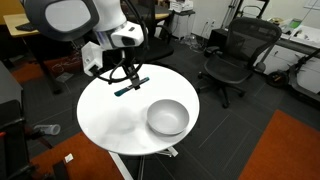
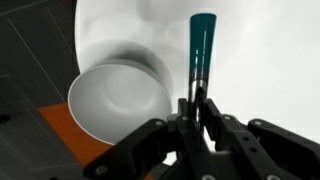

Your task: Take the marker from the white bowl and place it on the table

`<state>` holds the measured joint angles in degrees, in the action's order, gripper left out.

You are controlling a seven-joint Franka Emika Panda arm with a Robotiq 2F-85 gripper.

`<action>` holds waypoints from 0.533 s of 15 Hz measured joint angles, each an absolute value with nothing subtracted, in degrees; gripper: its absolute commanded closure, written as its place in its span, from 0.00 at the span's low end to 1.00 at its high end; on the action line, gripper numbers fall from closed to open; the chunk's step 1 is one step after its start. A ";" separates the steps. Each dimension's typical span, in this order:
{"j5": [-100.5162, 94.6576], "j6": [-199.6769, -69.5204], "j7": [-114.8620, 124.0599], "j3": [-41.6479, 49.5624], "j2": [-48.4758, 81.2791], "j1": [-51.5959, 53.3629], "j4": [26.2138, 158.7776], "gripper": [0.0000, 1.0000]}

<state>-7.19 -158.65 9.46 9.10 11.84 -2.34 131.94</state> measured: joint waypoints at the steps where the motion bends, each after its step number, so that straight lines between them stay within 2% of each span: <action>1: -7.66 -158.66 9.77 9.09 11.53 -1.89 132.83 0.95; 8: -8.44 -158.79 10.42 7.79 11.49 -0.21 136.60 0.95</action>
<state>-8.44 -158.79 10.42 7.79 11.49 -0.21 136.60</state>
